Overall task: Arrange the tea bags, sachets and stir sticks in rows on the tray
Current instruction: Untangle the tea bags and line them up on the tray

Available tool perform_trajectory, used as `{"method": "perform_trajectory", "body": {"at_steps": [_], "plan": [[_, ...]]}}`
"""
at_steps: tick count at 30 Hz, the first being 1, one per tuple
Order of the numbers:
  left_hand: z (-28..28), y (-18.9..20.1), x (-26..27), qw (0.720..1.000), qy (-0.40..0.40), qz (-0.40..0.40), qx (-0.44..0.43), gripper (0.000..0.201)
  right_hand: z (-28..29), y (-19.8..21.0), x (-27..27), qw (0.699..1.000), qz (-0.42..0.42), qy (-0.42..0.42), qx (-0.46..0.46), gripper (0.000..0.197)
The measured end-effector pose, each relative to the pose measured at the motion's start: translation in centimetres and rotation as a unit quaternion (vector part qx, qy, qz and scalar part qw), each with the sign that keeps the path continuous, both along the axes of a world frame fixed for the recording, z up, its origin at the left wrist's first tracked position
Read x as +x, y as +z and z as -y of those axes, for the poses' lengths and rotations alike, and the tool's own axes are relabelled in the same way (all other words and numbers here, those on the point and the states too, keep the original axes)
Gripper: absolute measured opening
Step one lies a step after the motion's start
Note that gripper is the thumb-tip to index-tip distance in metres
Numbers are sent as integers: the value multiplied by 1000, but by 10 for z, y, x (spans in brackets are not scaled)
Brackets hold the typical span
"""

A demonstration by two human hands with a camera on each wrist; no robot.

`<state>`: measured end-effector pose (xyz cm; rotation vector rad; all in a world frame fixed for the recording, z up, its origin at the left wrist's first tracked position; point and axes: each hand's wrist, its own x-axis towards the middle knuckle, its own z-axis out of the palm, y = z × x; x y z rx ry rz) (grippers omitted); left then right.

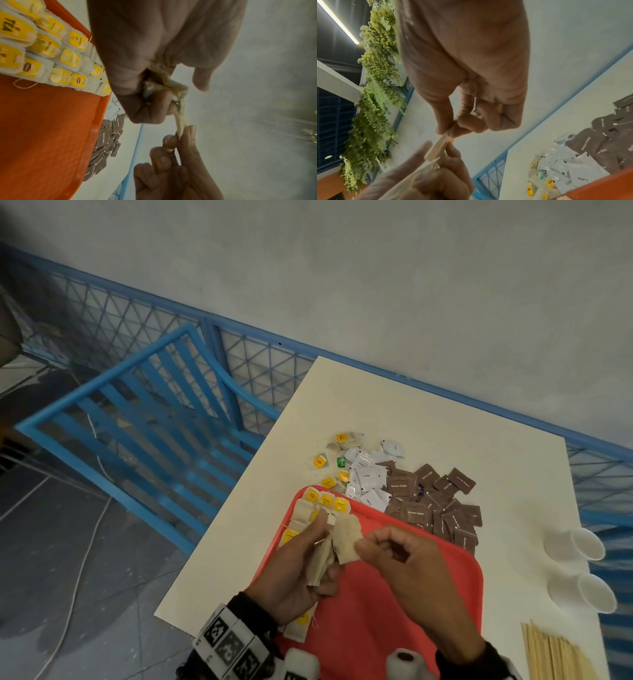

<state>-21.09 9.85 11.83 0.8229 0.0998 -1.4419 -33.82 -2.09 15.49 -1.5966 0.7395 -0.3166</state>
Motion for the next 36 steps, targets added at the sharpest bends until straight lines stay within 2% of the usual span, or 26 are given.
{"method": "perform_trajectory", "body": {"at_steps": [4, 7, 10, 13, 16, 18, 20, 23, 25, 27, 30, 32, 34, 36], "plan": [[-3, -1, 4, 996, -14, 78, -35, 48, -1, -5, 0, 999, 23, 9, -31, 8], [-2, 10, 4, 985, -24, 167, -25, 26, -4, -4, -4, 999, 46, -7, 10, 16], [-5, 16, 6, 957, -42, 286, -2, 10, -2, -2, -2, 997, 58, -17, 53, 25], [-9, 19, 10, 929, -66, 364, -1, 17, -3, 1, 3, 998, 56, 7, -22, 13], [-13, 22, 14, 899, -77, 430, 37, 16, 1, 5, 2, 995, 80, -34, -42, 3], [-16, 22, 16, 891, -47, 447, 63, 20, 4, 8, 1, 992, 97, -70, -37, 5], [-17, 26, 15, 870, -3, 485, 89, 22, 4, 7, 0, 988, 94, -106, -55, 8], [-9, 40, 4, 831, 36, 552, 64, 9, -2, 2, 5, 981, 71, -141, -111, 2], [-3, 45, -7, 829, 40, 556, 40, 15, -10, 0, 8, 980, 63, -134, -136, 3], [1, 48, -14, 846, 49, 530, 37, 18, -16, -1, 9, 977, 58, -119, -169, 10], [-1, 51, -14, 876, 80, 473, 48, 10, -21, 3, 10, 966, 55, -76, -241, 16], [-4, 52, -9, 881, 92, 460, 52, 5, -23, 7, 8, 962, 67, -45, -261, 17], [-6, 51, -3, 876, 86, 472, 55, 15, -24, 12, 6, 968, 73, -28, -237, 18], [-8, 55, 4, 871, 66, 484, 44, 18, -20, 15, 4, 983, 78, -51, -158, 14]]}}
